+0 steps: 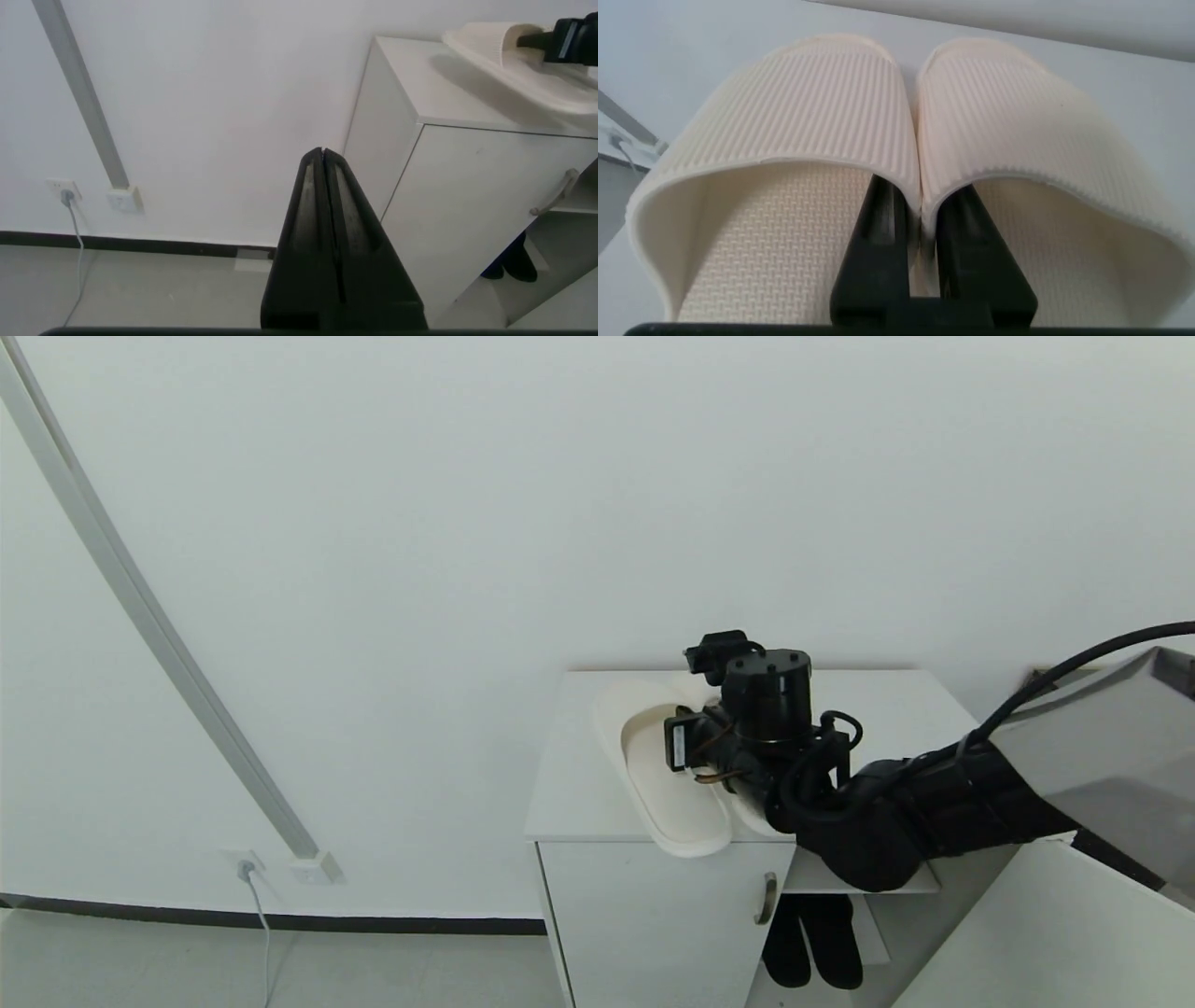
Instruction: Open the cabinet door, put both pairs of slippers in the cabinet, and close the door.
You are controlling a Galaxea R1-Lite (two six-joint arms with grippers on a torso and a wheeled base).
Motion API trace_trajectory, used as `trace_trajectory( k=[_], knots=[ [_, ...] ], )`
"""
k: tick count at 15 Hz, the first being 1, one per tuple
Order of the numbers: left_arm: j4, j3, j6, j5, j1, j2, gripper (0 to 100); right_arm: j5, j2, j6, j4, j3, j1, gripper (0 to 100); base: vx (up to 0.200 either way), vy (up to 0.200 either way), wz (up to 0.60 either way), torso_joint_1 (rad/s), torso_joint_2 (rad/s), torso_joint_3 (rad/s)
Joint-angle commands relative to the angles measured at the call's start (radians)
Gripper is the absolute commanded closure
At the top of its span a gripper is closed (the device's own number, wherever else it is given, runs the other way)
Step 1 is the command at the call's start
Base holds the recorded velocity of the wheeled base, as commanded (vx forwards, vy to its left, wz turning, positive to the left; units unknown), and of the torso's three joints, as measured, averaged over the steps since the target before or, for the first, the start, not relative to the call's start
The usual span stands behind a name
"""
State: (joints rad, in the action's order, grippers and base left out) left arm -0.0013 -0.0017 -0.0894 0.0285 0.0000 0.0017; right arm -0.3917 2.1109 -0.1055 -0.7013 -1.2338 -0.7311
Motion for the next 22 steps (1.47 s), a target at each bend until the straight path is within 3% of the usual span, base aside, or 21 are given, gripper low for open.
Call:
trace_trajectory(
  k=[1, 3, 8, 19, 22],
  knots=[
    [0.000, 0.000, 0.002, 0.001, 0.000, 0.000, 100, 0.024, -0.146, 0.007, -0.012, 0.152, -0.041, 100, 0.000, 0.000, 0.00, 0.000, 0.00, 0.000],
    [0.000, 0.000, 0.000, -0.001, 0.000, 0.000, 100, 0.120, -0.292, 0.010, -0.029, 0.349, -0.093, 100, 0.000, 0.000, 0.00, 0.000, 0.00, 0.000],
    [0.000, 0.000, -0.003, -0.001, 0.000, 0.000, 100, 0.154, -0.445, -0.005, -0.026, 0.547, -0.111, 100, 0.000, 0.000, 0.00, 0.000, 0.00, 0.000],
    [0.000, 0.000, -0.006, -0.001, 0.000, 0.000, 100, 0.148, -0.384, -0.014, -0.052, 0.557, -0.120, 100, 0.000, 0.000, 0.00, 0.000, 0.00, 0.000],
    [0.000, 0.000, -0.007, -0.001, 0.000, 0.000, 100, 0.146, -0.384, -0.014, -0.052, 0.557, -0.128, 100, -0.200, 0.000, 0.00, 0.004, 0.00, 0.001]
  ],
)
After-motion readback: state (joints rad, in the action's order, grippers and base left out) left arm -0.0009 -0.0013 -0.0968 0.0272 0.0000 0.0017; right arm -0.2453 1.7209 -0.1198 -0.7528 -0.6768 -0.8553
